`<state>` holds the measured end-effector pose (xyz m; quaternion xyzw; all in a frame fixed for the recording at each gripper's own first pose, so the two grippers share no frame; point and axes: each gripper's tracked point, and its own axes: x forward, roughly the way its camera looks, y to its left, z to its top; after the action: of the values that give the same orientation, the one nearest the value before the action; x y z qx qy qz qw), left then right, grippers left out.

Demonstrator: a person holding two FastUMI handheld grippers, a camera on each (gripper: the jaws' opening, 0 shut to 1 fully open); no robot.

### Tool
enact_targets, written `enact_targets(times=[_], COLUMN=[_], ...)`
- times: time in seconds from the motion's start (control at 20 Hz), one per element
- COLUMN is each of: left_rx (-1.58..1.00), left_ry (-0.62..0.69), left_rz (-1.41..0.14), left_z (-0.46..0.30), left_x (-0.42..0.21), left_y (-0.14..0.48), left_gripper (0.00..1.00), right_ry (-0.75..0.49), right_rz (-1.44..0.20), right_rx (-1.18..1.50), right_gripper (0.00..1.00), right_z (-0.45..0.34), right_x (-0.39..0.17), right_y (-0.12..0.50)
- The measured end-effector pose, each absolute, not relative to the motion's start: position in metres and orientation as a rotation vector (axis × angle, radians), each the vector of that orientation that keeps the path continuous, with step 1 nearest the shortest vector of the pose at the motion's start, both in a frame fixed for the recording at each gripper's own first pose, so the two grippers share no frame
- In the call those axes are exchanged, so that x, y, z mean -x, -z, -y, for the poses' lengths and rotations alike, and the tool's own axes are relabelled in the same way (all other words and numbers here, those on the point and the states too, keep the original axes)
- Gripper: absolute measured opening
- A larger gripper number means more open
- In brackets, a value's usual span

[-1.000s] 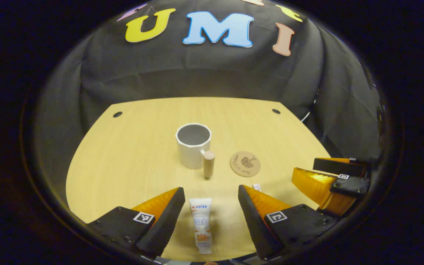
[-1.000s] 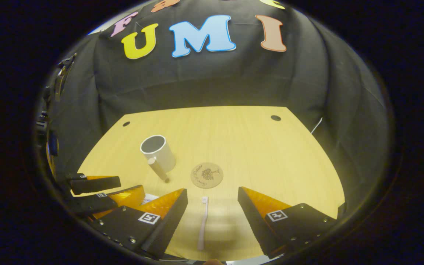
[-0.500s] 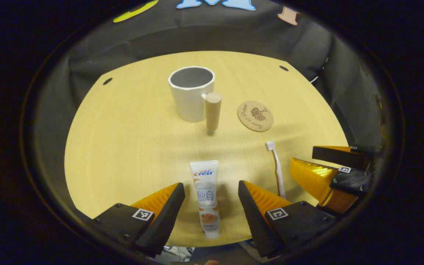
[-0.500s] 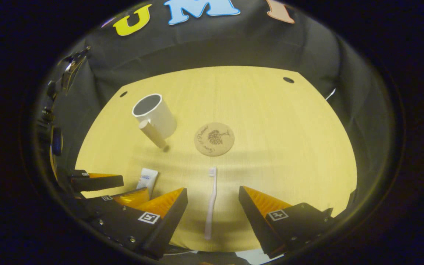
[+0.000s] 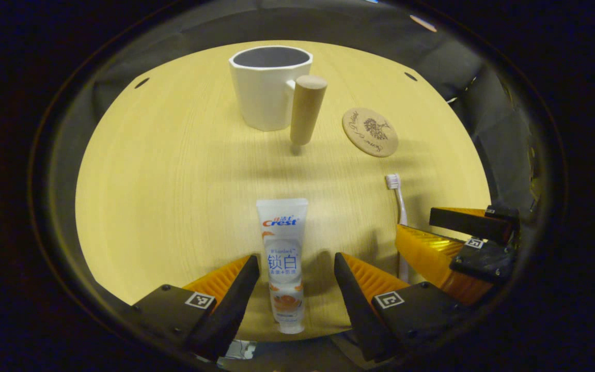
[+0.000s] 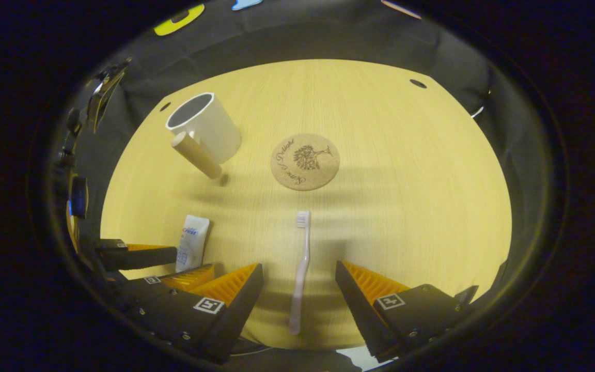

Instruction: Put the toothbrush and toothpaste on the desktop into the cup, then pick up the cup and place it on the coaster on the desktop.

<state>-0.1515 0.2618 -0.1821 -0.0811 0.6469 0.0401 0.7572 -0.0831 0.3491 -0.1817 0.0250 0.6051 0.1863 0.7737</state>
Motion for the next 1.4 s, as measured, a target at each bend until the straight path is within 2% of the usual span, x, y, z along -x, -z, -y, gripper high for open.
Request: enact_targets(times=[0.15, 0.25, 0.3, 0.4, 0.45, 0.5, 0.55, 0.6, 0.65, 0.7, 0.75, 0.85, 0.9, 0.95, 1.0, 1.15, 1.25, 1.3, 1.35, 1.4], left_rx=[0.170, 0.180, 0.173, 0.162, 0.164, 0.161, 0.157, 0.159, 0.155, 0.160, 0.157, 0.147, 0.139, 0.139, 0.131, 0.122, 0.113, 0.117, 0.112, 0.109], left_ry=[-0.089, -0.090, -0.099, -0.102, -0.106, -0.113, -0.124, -0.127, -0.130, -0.139, -0.135, -0.134, -0.139, -0.149, -0.140, -0.134, -0.126, -0.130, -0.126, -0.119], left_rz=[-1.437, -1.458, -1.465, -1.462, -1.465, -1.467, -1.467, -1.471, -1.464, -1.472, -1.466, -1.472, -1.476, -1.471, -1.472, -1.470, -1.471, -1.469, -1.468, -1.465], left_z=[-0.264, -0.263, -0.267, -0.269, -0.270, -0.272, -0.275, -0.276, -0.277, -0.277, -0.278, -0.276, -0.278, -0.277, -0.278, -0.278, -0.278, -0.278, -0.278, -0.277], left_x=[0.151, 0.154, 0.156, 0.155, 0.155, 0.156, 0.156, 0.157, 0.157, 0.157, 0.156, 0.157, 0.158, 0.154, 0.156, 0.156, 0.157, 0.157, 0.157, 0.157], left_y=[0.187, 0.191, 0.192, 0.193, 0.194, 0.194, 0.195, 0.194, 0.194, 0.194, 0.195, 0.195, 0.197, 0.197, 0.195, 0.196, 0.197, 0.197, 0.197, 0.197], left_gripper=[0.96, 0.92, 0.93, 0.92, 0.84, 0.76, 0.68, 0.63, 0.65, 0.65, 0.59, 0.52, 0.53, 0.48, 0.43, 0.39, 0.39, 0.39, 0.35, 0.35], right_ry=[-0.420, -0.409, -0.408, -0.402, -0.403, -0.408, -0.398, -0.396, -0.393, -0.388, -0.389, -0.357, -0.358, -0.364, -0.367, -0.388, -0.411, -0.374, -0.385, -0.394], right_rz=[-1.361, -1.389, -1.401, -1.432, -1.446, -1.458, -1.466, -1.477, -1.483, -1.476, -1.475, -1.487, -1.510, -1.510, -1.511, -1.507, -1.493, -1.479, -1.501, -1.497], right_rx=[-0.049, -0.046, -0.057, -0.059, -0.061, -0.063, -0.061, -0.068, -0.064, -0.050, -0.048, -0.034, -0.037, -0.036, -0.037, -0.014, 0.014, -0.034, -0.034, -0.038], right_gripper=[0.89, 0.89, 0.82, 0.80, 0.75, 0.66, 0.70, 0.59, 0.54, 0.55, 0.51, 0.53, 0.32, 0.28, 0.31, 0.30, 0.31, 0.31, 0.07, 0.10], right_z=[-0.354, -0.353, -0.354, -0.356, -0.357, -0.359, -0.358, -0.360, -0.360, -0.358, -0.358, -0.351, -0.351, -0.350, -0.350, -0.349, -0.348, -0.353, -0.351, -0.350], right_x=[0.091, 0.093, 0.094, 0.098, 0.100, 0.102, 0.104, 0.105, 0.107, 0.105, 0.105, 0.105, 0.109, 0.108, 0.109, 0.112, 0.112, 0.109, 0.115, 0.113], right_y=[0.189, 0.191, 0.193, 0.197, 0.198, 0.198, 0.201, 0.202, 0.203, 0.203, 0.204, 0.204, 0.206, 0.206, 0.205, 0.206, 0.206, 0.216, 0.206, 0.204])
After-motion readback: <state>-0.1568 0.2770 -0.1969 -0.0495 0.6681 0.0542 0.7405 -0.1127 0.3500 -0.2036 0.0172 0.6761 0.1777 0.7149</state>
